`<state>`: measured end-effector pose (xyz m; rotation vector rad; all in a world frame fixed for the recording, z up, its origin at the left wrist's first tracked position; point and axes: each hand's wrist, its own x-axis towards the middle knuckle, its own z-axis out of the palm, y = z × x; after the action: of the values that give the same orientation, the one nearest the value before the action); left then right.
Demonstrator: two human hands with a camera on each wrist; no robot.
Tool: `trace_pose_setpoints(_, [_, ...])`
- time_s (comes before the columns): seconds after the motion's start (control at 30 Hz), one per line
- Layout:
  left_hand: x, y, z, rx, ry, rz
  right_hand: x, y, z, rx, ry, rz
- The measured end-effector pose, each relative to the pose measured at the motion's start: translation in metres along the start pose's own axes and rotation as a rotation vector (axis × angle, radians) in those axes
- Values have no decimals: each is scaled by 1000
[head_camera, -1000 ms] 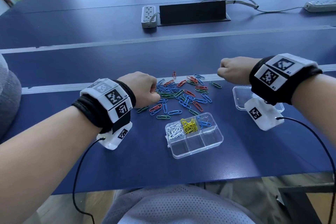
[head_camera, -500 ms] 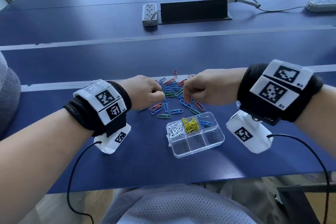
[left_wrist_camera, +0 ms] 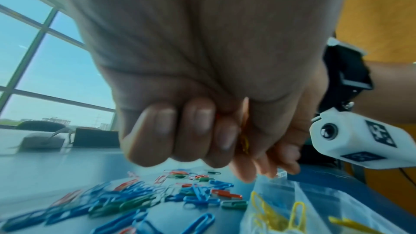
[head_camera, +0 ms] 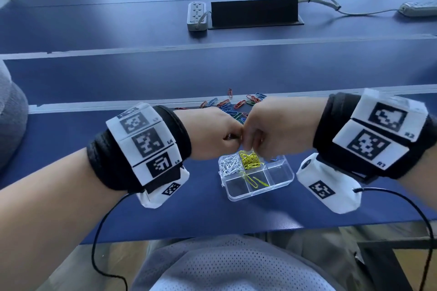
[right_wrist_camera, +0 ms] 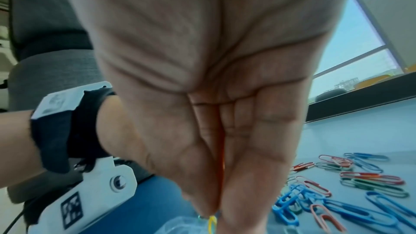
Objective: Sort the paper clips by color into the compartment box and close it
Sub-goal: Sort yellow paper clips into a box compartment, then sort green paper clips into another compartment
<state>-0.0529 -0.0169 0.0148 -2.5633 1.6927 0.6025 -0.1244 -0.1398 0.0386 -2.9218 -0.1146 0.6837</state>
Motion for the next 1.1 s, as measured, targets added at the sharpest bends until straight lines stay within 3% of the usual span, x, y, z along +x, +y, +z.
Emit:
trace_pose_setpoints(0.2, [8,11,1,108,-59,73,-5,14,-5,115,71,114])
trace_pose_setpoints(0.5, [19,23,4,111,17,143,-10,17,-1,36,49,149])
trace_pose_setpoints(0.73, [16,24,4,11,-16,162,-36,-3,11,-87,88,77])
trace_pose_setpoints(0.93, [12,14,4,-146,117,123,-35,-10,32,4,78,123])
trace_pose_setpoints(1.1, [13,11,11,-303,133,96,-31,-24,44,-100,67,188])
